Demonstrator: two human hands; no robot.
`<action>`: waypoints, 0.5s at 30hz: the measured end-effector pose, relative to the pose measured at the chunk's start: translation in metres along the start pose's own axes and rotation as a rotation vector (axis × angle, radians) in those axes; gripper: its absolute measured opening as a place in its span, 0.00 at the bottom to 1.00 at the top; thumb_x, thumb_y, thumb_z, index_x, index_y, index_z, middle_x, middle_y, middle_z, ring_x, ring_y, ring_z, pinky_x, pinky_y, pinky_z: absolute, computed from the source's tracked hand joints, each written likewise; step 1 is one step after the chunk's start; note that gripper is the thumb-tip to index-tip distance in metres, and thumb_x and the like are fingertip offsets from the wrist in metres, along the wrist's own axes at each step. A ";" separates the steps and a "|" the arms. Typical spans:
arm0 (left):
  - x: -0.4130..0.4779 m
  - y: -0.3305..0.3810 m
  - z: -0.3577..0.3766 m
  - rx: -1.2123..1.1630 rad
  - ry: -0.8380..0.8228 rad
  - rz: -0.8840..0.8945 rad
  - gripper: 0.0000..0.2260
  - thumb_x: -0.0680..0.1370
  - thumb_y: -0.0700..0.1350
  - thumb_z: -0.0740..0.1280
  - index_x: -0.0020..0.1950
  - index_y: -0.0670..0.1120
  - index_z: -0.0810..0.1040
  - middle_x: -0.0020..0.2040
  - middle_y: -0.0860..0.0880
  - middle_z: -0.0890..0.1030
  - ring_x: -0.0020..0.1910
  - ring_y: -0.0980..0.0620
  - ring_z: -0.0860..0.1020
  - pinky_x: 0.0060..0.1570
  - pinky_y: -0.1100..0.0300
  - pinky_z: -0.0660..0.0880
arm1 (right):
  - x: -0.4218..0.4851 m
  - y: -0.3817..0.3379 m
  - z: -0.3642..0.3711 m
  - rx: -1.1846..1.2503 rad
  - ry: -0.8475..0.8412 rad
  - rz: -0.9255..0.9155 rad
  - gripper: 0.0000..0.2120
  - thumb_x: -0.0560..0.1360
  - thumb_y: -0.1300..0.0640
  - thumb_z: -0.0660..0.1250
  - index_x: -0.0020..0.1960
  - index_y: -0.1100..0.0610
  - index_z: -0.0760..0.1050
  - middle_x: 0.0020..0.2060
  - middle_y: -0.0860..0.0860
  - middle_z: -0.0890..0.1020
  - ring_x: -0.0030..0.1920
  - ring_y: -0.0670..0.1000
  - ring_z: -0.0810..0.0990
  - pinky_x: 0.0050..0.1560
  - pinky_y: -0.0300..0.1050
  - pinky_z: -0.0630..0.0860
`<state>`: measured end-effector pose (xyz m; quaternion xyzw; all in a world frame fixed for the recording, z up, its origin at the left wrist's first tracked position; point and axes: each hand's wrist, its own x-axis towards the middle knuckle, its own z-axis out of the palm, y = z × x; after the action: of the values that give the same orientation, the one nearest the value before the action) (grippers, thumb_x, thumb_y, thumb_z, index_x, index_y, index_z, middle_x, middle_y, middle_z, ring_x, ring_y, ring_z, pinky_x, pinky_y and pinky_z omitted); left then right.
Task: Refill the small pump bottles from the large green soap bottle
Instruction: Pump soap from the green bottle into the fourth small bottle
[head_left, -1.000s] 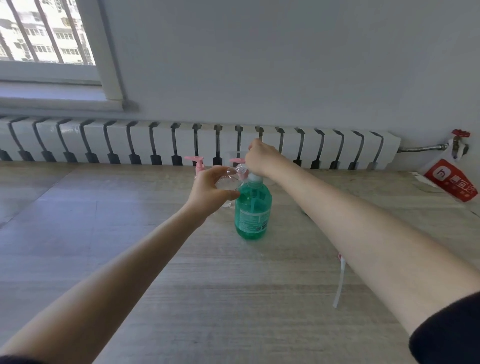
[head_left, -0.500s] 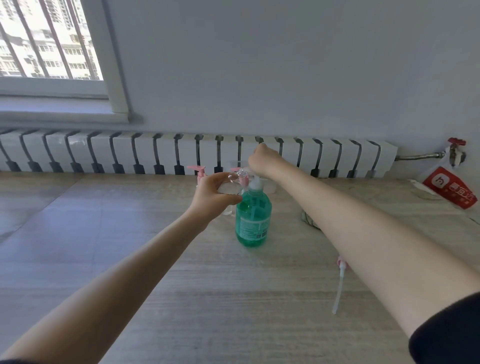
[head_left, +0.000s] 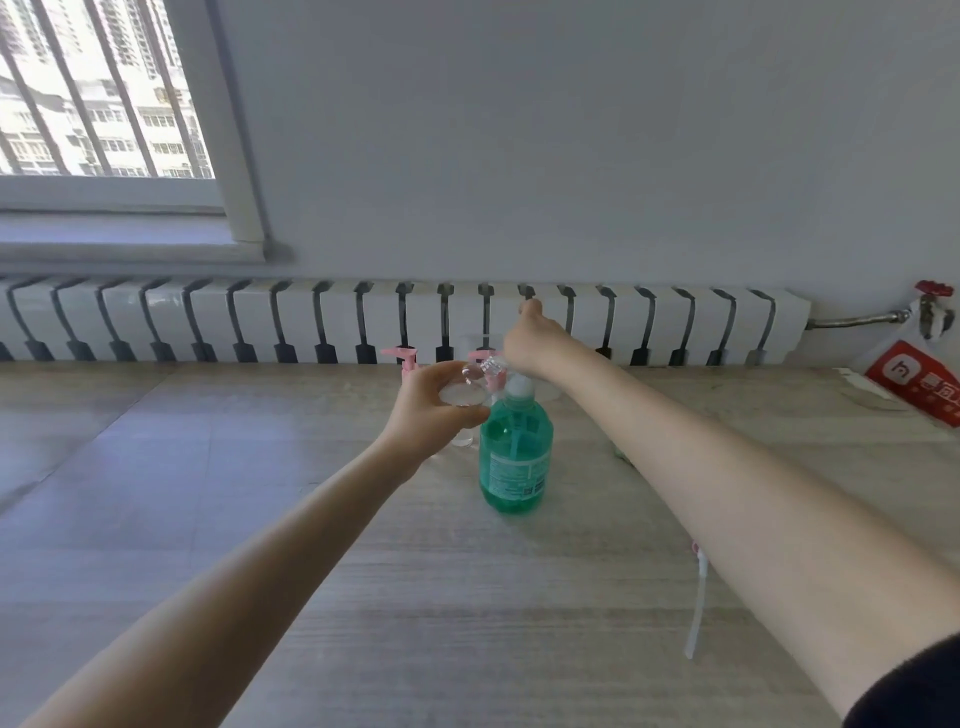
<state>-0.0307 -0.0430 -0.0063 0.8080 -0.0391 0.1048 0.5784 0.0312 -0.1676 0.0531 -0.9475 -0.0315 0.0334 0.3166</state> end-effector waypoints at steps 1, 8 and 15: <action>0.000 -0.002 0.001 -0.001 0.000 -0.001 0.22 0.69 0.33 0.73 0.62 0.43 0.76 0.55 0.53 0.78 0.59 0.55 0.74 0.63 0.57 0.70 | 0.000 0.001 0.001 0.005 0.001 -0.003 0.31 0.78 0.65 0.54 0.77 0.58 0.44 0.71 0.62 0.62 0.61 0.59 0.72 0.49 0.47 0.70; 0.002 -0.013 0.003 0.005 0.016 0.029 0.22 0.69 0.34 0.74 0.61 0.45 0.77 0.59 0.50 0.79 0.60 0.55 0.74 0.64 0.55 0.71 | 0.002 0.009 0.010 0.009 0.014 -0.059 0.27 0.79 0.64 0.53 0.76 0.58 0.50 0.70 0.60 0.65 0.63 0.57 0.71 0.53 0.46 0.69; -0.001 -0.012 0.001 0.015 0.008 0.048 0.20 0.69 0.34 0.74 0.56 0.50 0.76 0.56 0.52 0.79 0.60 0.53 0.75 0.64 0.49 0.72 | -0.004 0.007 0.006 -0.005 0.016 -0.041 0.26 0.78 0.64 0.53 0.75 0.59 0.51 0.71 0.60 0.64 0.66 0.59 0.70 0.58 0.50 0.70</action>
<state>-0.0293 -0.0404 -0.0181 0.8106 -0.0555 0.1224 0.5699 0.0275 -0.1696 0.0439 -0.9477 -0.0487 0.0190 0.3150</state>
